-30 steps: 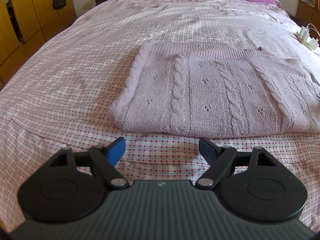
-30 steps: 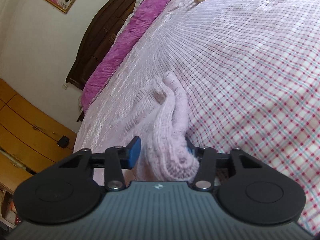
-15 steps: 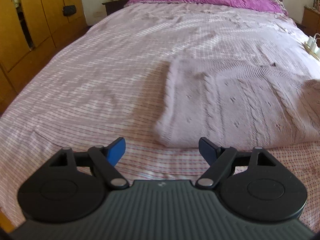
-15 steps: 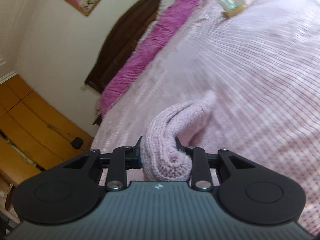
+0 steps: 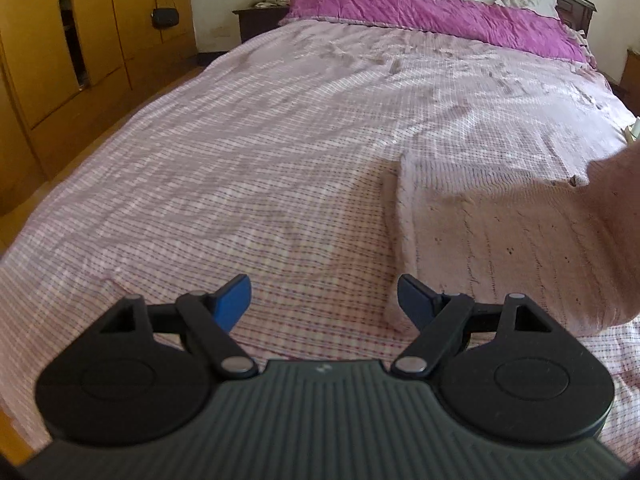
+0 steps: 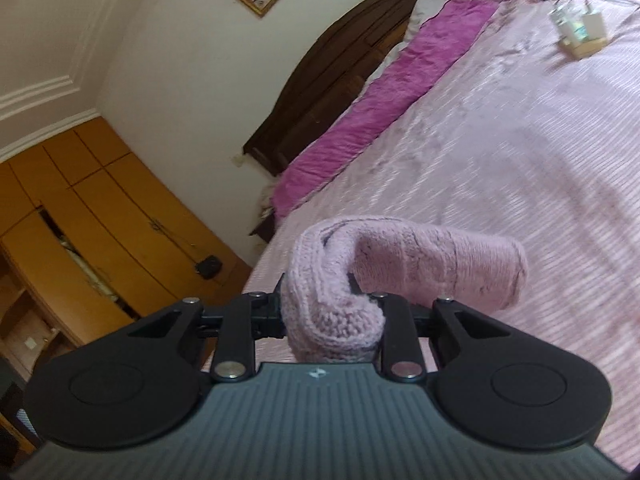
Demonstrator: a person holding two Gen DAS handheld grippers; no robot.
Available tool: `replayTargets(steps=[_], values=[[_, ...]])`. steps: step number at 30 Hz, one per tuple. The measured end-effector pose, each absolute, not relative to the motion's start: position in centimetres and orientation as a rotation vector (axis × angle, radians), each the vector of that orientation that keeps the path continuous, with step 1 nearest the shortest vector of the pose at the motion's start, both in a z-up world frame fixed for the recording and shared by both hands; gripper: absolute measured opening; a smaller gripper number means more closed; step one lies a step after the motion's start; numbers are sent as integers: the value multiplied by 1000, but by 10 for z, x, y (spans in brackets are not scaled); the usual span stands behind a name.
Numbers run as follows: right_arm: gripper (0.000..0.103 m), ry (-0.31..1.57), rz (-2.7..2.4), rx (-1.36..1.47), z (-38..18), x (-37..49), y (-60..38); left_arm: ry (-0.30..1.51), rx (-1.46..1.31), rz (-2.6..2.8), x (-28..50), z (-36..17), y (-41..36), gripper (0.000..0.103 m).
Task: Fold small clothes
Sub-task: 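Lift the held side with the right gripper and fold it over the stack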
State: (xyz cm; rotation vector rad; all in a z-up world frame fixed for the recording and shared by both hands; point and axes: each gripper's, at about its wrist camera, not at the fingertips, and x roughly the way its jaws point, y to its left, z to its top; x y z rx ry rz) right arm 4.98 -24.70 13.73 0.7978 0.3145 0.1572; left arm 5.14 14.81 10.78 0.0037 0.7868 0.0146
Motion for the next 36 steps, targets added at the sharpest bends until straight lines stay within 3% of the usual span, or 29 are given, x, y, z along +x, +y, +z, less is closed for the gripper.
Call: replayTargets(steps=[11,22,25,27,29,36], values=[[28,430,289,712,142,98,-112,763,2,54,50,111,182,81],[30,626,300,406,70,115,-2,787,-11,59,55,97,200,81],[45,618,316,308,69,106,14,783,-5,42,58,97,197,81],[60,618,337,291,74,98,20,773,-9,25,61,98,193,81],[68,622,371,299,79,87,20,758,-23,3,65,101,189,81],[75,544,377,331,109,45,-21,719,-90,-100,77,111,170,81]])
